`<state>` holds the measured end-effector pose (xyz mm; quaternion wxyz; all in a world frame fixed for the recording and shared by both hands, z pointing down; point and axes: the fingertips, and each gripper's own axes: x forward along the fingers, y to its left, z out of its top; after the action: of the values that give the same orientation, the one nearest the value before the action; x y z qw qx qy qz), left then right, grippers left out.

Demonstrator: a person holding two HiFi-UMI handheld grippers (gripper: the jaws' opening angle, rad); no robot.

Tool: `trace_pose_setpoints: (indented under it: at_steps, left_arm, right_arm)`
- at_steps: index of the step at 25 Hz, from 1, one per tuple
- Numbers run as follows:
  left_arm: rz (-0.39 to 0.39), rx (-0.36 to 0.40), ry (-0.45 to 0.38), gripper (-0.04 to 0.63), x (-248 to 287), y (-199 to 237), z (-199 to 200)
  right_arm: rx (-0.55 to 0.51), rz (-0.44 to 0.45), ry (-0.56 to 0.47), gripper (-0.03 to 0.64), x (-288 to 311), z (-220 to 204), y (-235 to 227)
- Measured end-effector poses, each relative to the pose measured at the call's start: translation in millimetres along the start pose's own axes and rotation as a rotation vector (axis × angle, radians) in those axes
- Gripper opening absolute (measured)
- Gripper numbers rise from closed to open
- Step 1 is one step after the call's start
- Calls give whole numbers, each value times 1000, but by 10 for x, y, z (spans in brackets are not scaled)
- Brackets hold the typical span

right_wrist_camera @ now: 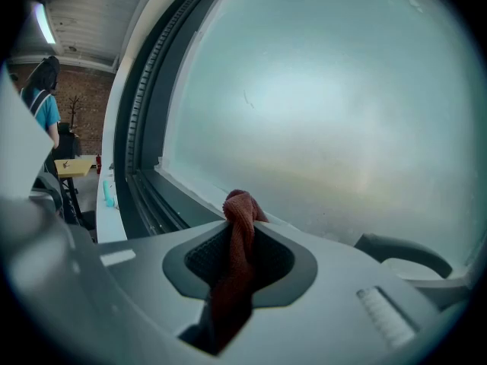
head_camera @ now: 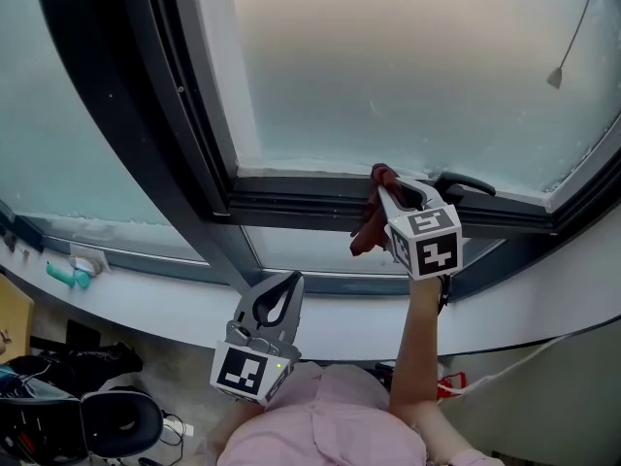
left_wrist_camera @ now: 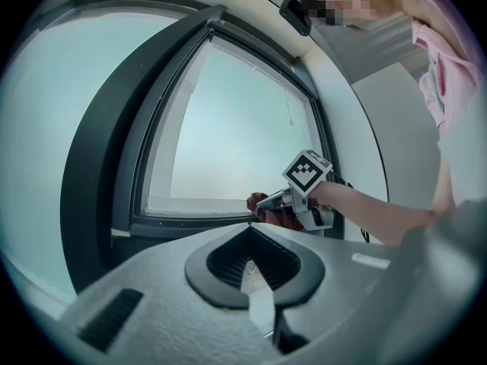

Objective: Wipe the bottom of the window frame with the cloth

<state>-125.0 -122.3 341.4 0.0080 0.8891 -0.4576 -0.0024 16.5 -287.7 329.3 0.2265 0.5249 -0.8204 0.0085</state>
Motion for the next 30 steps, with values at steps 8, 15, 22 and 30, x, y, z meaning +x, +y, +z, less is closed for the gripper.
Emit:
trace_pose_setpoints:
  at_steps: [8, 15, 22, 30]
  left_arm:
    - [-10, -3, -3, -3, 28, -49, 3]
    - [9, -9, 0, -2, -26, 6, -25]
    - [12, -20, 5, -3, -137, 80, -68]
    - [47, -26, 25, -3, -513, 471, -18]
  right_arm:
    - [14, -1, -1, 78, -49, -41, -91]
    - [-6, -43, 14, 78, -107, -87, -171]
    - [-49, -116, -15, 78, -141, -85, -191]
    - [37, -162, -128, 78, -279, 94, 35]
